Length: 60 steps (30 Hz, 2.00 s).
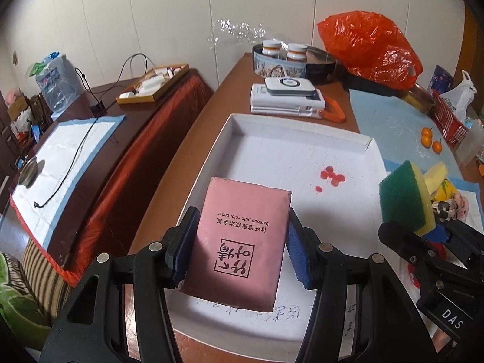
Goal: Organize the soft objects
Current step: 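Carry the packet and sponge into the white box and open both tools, then grasp the dark knotted rope with the right tool while the left tool grasps the red plush ball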
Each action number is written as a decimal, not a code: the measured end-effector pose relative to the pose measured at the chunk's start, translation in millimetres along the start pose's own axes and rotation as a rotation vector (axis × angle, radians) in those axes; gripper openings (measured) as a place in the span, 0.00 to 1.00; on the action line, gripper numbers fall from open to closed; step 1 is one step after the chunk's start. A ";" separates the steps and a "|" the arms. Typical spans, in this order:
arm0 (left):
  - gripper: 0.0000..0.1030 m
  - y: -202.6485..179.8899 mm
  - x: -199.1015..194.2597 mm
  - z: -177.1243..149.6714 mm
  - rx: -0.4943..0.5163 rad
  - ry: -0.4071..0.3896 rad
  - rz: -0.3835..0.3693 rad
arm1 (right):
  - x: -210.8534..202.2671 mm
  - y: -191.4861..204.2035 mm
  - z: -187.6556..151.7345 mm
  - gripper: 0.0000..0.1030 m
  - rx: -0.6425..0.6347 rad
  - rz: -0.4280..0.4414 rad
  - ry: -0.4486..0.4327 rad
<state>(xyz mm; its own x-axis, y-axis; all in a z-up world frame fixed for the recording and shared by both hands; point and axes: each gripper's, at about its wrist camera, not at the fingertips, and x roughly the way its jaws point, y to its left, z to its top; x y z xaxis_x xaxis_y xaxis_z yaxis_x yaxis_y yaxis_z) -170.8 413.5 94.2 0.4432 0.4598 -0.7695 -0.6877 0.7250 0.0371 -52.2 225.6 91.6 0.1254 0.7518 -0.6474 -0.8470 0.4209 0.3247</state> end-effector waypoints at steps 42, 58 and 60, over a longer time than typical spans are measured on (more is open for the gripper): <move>1.00 -133.3 -67.1 -78.3 0.170 -0.012 -0.366 | -152.9 -95.4 -56.9 1.00 0.221 -0.225 -0.321; 1.00 -175.3 -60.1 -114.7 0.263 0.032 -0.316 | -136.3 -148.6 -124.8 1.00 0.200 -0.297 -0.041; 1.00 -176.4 -60.0 -112.8 0.270 0.026 -0.292 | -127.1 -142.5 -126.3 1.00 0.167 -0.294 -0.023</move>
<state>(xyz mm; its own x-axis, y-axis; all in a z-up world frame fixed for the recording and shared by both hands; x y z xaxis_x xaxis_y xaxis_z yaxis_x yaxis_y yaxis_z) -140.9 200.2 61.9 0.5807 0.2038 -0.7882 -0.3576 0.9336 -0.0221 -12.7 5.9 40.5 0.3649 0.5966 -0.7148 -0.6767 0.6972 0.2365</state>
